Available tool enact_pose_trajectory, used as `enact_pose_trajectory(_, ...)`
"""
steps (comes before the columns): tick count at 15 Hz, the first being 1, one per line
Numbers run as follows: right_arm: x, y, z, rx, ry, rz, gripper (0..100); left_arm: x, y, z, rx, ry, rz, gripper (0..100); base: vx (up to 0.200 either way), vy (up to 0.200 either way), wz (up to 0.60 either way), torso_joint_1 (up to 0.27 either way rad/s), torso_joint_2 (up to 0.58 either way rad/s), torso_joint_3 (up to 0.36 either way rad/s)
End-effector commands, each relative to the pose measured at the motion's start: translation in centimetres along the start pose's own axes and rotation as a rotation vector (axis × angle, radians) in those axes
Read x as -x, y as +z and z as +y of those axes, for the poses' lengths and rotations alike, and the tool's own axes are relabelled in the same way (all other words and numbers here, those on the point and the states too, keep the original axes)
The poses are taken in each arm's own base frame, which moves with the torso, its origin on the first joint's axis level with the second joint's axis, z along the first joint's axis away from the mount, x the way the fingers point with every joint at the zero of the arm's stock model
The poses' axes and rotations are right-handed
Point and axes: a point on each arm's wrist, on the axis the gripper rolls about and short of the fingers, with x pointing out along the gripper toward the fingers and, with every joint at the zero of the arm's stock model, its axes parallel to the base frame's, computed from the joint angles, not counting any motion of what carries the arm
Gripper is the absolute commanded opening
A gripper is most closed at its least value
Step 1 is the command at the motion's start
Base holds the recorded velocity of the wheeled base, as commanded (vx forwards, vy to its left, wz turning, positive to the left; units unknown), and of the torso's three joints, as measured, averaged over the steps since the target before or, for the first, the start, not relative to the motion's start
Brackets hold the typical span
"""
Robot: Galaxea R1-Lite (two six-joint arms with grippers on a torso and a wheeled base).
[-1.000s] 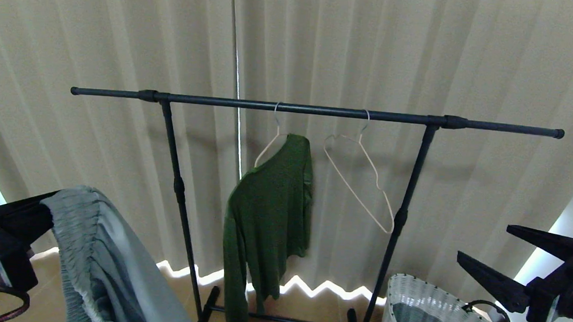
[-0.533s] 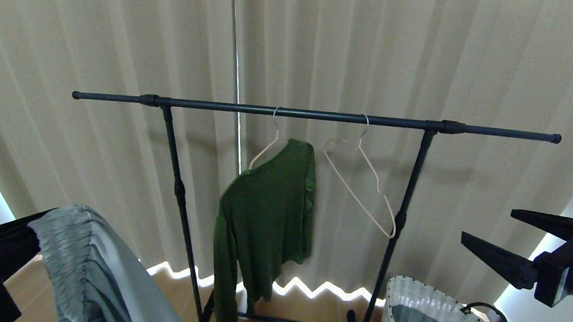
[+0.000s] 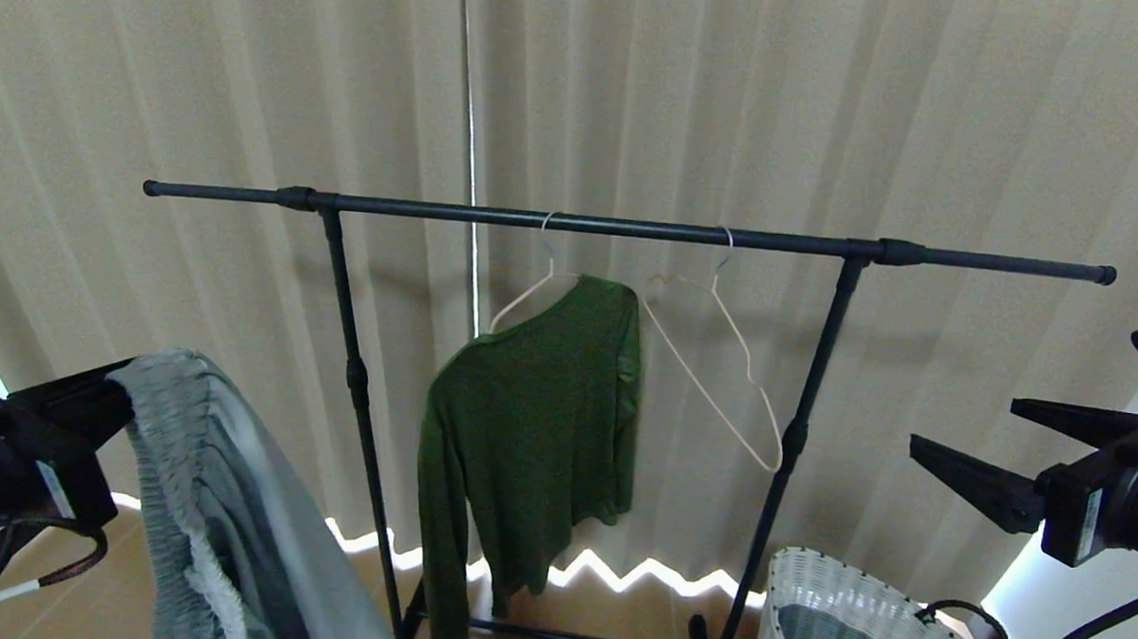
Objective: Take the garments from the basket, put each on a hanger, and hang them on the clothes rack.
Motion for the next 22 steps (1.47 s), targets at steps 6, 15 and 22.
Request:
enact_pose_trajectory(6, -0.5, -0.2, 0.0, 0.008, 0.004, 0.034, 100, -1.3, -1.8, 0.0, 0.011, 0.002, 0.089, 0, 0.2, 0.0, 0.0, 0.007, 0.0, 0.003)
enact_pose_trajectory(15, -1.8, -1.2, 0.9, 0.021, 0.05, 0.146, 100, 0.1, -1.6, -0.2, 0.005, 0.0, 0.045, 0, 0.156, 0.0, 0.0, 0.004, 0.0, 0.003)
enact_pose_trajectory(22, -6.0, -1.8, 3.9, -0.037, 0.078, 0.3, 100, 1.4, -0.8, -0.2, 0.003, -0.029, -0.022, 0, 0.0, 0.0, 0.0, 0.0, 0.0, 0.0)
